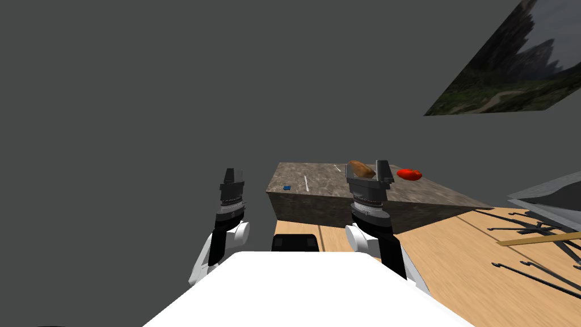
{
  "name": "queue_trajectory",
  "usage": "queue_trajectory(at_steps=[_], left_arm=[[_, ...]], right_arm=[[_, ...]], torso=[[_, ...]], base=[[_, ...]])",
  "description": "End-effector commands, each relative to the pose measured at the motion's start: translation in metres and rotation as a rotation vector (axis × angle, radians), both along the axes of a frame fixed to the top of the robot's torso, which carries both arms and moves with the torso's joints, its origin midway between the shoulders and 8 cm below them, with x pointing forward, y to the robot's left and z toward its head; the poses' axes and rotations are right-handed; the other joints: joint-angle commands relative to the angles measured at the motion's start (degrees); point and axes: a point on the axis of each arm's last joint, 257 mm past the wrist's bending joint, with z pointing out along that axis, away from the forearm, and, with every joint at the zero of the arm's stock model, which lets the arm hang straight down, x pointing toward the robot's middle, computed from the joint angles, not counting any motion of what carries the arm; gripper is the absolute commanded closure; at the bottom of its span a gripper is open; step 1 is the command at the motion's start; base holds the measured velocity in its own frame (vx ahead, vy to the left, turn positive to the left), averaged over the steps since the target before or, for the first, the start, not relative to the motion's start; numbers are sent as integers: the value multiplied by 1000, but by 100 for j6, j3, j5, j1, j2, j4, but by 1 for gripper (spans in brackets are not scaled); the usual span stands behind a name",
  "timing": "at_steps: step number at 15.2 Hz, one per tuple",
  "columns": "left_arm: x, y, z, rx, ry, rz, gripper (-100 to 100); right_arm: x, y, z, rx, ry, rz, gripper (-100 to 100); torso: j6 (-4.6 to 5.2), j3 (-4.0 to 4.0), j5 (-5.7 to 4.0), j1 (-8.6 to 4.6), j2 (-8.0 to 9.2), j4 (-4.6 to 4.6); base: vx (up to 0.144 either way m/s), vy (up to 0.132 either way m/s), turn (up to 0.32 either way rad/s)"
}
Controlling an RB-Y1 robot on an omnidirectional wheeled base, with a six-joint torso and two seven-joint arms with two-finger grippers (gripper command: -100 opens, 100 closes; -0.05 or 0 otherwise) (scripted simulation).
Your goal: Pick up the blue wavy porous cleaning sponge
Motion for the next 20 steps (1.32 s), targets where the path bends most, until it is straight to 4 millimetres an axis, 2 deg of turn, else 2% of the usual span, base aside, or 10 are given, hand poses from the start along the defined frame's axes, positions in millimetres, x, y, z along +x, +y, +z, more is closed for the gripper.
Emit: queue_trajectory(at_steps=[1, 3, 4, 10, 12, 13, 15, 16, 18, 20], left_arm=[[6, -2, -3, 15, 21, -16, -100], [18, -5, -11, 27, 66, -41, -100], [18, -5, -11, 27, 66, -41, -100], [56, -9, -37, 13, 195, -94, -100], [59, -8, -41, 9, 214, -91, -100], [70, -9, -48, -1, 249, -104, -100], [72, -8, -51, -3, 262, -102, -100], [82, -10, -58, -14, 293, -116, -100], [85, -9, -62, -17, 312, -112, -100], [97, -10, -72, -33, 359, -124, -100]], right_arm=[[0, 0, 0, 0, 0, 0, 0], [0, 0, 0, 0, 0, 0, 0], [0, 0, 0, 0, 0, 0, 0], [0, 0, 0, 0, 0, 0, 0], [0, 0, 0, 0, 0, 0, 0], [0, 0, 0, 0, 0, 0, 0], [0, 0, 0, 0, 0, 0, 0], [0, 0, 0, 0, 0, 0, 0], [0, 0, 0, 0, 0, 0, 0], [0, 0, 0, 0, 0, 0, 0]], torso=[[0, 0, 0, 0, 0, 0], [0, -1, 0, 0, -2, 0], [0, -2, 0, -1, -4, -1], [0, -5, -1, -4, -9, -2], [0, -5, -1, -4, -9, -2], [0, -4, -1, -3, -7, -2], [0, -5, 0, -3, -8, -2], [0, -4, 0, -2, -7, -2], [0, -4, -1, -3, -7, -2], [1, -4, -1, -3, -7, -2]], base=[[0, 0, 0], [8, -10, 4], [13, -12, 3], [16, -11, 4], [12, -10, 2], [10, -7, 4], [11, -6, 1], [11, -8, 3], [12, -7, 2], [13, -9, 3]])
